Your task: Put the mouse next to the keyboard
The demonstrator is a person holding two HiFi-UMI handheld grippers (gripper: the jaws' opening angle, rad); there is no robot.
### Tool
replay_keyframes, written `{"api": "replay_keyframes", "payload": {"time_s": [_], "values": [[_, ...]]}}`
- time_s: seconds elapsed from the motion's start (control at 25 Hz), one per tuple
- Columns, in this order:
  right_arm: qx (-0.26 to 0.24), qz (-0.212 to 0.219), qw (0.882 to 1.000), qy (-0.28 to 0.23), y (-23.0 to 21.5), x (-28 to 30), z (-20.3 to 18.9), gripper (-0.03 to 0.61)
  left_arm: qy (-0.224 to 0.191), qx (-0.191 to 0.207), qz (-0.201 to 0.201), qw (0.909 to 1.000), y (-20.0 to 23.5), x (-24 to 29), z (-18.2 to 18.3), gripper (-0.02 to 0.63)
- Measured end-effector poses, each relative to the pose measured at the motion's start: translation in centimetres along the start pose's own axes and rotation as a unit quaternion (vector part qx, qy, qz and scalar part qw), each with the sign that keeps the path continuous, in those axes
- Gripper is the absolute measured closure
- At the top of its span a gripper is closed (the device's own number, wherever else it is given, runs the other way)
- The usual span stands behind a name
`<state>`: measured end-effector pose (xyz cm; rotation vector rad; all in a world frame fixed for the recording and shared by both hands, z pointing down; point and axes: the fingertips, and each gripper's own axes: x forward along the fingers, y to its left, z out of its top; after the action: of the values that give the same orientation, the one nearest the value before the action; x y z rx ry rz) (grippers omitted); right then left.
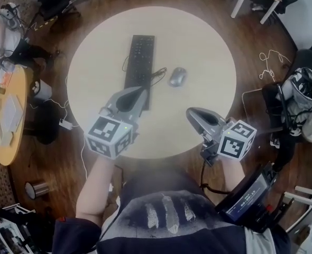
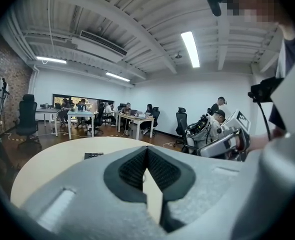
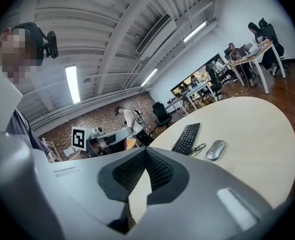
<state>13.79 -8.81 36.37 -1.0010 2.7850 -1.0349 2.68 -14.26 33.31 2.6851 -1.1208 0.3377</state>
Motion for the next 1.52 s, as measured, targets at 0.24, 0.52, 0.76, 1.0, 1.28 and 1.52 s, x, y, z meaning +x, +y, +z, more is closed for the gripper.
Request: {"api": "replay_keyframes", "payload": {"time_s": [0.24,0.52,0.76,1.0,1.28,1.52], "values": [[-0.026,-0.016,0.999,0.024,2.5,2.6,-1.0,0.577,-0.008,0.027,-0.009,0.9996,0.9,-2.5,-0.9,0.615],[-0.044,-0.038,0.998,0.030,7.2,6.1,-1.6,0.577,-0.051,0.015,-0.070,0.9961,1.7,-7.2,-0.1,0.615],[-0.048,-0.035,0.998,0.031,10.1,7.3,-2.3,0.577,-0.056,0.010,-0.069,0.9960,3.2,-9.8,-0.7,0.615],[-0.033,-0.054,0.998,0.024,11.4,8.5,-3.3,0.577,-0.024,0.069,-0.071,0.9948,3.8,-11.1,-2.6,0.615],[-0.005,-0.091,0.996,-0.011,12.3,7.7,-4.2,0.577,-0.003,0.061,-0.111,0.9920,3.8,-10.9,-4.7,0.615],[0.016,-0.120,0.992,-0.026,12.4,5.0,-4.9,0.577,0.014,0.085,-0.166,0.9824,0.8,-9.7,-5.4,0.614]]}}
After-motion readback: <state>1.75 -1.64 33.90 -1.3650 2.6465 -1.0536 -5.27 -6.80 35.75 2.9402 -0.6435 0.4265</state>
